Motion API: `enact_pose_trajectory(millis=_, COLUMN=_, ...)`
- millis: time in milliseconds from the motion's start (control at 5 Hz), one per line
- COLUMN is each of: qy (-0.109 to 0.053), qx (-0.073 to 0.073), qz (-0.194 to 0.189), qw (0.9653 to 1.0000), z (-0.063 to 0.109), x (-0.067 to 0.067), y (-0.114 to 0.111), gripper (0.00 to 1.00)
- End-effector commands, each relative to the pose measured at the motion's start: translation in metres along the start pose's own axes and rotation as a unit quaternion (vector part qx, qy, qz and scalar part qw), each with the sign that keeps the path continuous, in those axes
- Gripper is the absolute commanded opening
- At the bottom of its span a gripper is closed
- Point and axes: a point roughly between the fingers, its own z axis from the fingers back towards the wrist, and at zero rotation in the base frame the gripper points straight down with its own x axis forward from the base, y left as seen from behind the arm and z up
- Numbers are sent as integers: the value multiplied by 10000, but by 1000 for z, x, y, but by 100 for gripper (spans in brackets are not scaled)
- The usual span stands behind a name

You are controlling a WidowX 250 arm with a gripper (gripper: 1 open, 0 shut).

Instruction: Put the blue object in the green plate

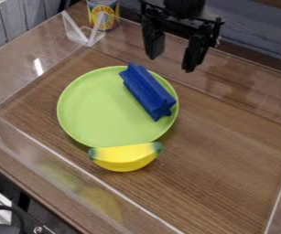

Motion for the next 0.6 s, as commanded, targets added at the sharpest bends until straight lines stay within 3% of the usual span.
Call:
enact_pose_trajectory(millis=0, qy=-35, qx=0, qz=-57, qw=10000, z=3, x=-1, y=3, gripper=100)
enact_pose_trajectory(millis=200, qy=-73, qx=1, qz=-112, qw=9999, z=5, x=-1, y=6, gripper=100)
enact_pose_trajectory(millis=400, qy=-154, qx=-26, qz=-51, qw=9999, z=-5, x=8, y=-2, gripper=100)
